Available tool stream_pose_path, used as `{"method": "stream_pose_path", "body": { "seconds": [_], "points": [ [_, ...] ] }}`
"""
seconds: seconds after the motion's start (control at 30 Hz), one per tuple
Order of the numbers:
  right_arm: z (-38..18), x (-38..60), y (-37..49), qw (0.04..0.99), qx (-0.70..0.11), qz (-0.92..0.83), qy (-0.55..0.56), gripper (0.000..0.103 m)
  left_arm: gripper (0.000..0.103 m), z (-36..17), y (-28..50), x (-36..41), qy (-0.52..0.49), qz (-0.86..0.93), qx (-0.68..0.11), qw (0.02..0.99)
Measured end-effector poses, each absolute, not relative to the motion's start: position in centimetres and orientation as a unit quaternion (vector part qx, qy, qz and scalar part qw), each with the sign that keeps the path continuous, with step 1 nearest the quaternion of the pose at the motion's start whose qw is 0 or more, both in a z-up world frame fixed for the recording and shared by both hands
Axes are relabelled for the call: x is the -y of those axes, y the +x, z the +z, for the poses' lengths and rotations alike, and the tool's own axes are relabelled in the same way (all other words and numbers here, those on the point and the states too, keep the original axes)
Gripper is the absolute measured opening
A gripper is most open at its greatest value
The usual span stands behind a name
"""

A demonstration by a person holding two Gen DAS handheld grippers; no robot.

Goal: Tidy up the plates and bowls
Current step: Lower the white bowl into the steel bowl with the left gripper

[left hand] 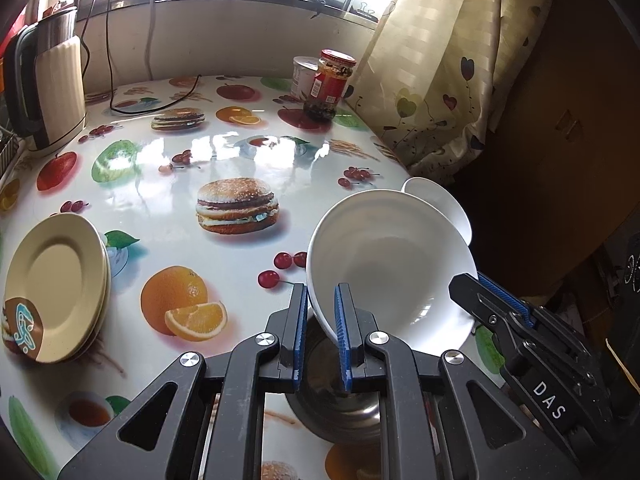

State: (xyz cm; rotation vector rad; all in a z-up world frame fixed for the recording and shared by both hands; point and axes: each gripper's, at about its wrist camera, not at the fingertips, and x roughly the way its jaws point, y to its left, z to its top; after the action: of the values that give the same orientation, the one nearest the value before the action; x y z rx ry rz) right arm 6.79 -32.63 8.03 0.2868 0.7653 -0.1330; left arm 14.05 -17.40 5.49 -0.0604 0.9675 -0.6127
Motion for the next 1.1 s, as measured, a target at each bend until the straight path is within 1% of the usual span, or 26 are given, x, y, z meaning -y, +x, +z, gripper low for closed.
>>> {"method": "stream_pose_path", "body": {
  "seconds": [0.43,1.1],
  "points": [
    [6.8,32.0,3.4,0.908,-0.384,-0.075,0.152,0.016,0.014,3.9,11.8,16.8,-0.014,-0.296,-0.481,0.825],
    [5.0,31.3,1.8,0.896,-0.404,-0.078,0.164,0.016,0.014,2.2,11.0,16.8,-0.003,-0.29,-0.509,0.811]
  ]
}}
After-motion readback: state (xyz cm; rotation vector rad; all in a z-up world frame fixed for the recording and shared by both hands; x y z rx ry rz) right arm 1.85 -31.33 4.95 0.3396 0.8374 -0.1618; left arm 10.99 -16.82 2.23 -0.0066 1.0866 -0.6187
